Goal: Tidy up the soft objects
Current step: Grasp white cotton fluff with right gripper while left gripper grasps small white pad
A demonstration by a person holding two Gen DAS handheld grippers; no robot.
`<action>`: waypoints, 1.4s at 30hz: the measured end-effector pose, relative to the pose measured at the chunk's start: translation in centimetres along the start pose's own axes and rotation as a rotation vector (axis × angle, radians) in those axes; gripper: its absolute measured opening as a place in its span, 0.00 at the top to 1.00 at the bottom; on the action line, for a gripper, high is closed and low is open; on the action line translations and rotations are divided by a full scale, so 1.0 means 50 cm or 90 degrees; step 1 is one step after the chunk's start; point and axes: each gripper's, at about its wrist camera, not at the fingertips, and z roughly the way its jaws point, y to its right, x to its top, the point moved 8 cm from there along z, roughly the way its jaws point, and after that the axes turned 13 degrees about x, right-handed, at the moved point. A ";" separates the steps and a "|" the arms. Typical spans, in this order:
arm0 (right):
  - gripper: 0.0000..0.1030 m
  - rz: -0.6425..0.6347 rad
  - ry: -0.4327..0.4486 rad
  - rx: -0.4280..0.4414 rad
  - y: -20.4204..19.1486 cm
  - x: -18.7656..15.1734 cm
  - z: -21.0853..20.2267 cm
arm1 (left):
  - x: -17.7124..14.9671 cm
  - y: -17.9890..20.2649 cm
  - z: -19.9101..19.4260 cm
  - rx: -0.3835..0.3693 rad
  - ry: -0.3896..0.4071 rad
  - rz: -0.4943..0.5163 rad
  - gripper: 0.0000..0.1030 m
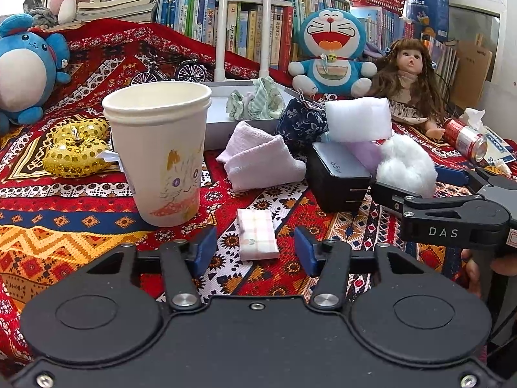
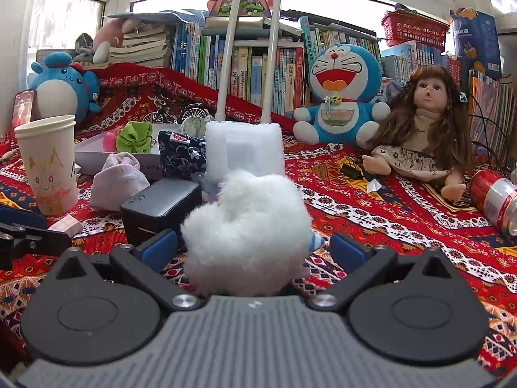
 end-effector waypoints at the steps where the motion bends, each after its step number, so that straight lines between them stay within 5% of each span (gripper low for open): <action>1: 0.00 0.001 -0.001 -0.001 0.001 0.001 0.001 | 0.000 0.000 0.001 0.000 0.000 0.001 0.52; 27: 0.00 0.064 -0.093 -0.002 0.015 -0.019 0.034 | 0.001 0.004 0.012 0.005 0.006 0.011 0.53; 35: 0.00 0.069 -0.099 -0.001 0.016 -0.017 0.036 | 0.003 -0.003 0.013 0.017 0.010 0.012 0.76; 42: 0.00 0.073 -0.102 0.002 0.014 -0.014 0.038 | 0.002 0.002 0.004 0.009 0.010 0.022 0.77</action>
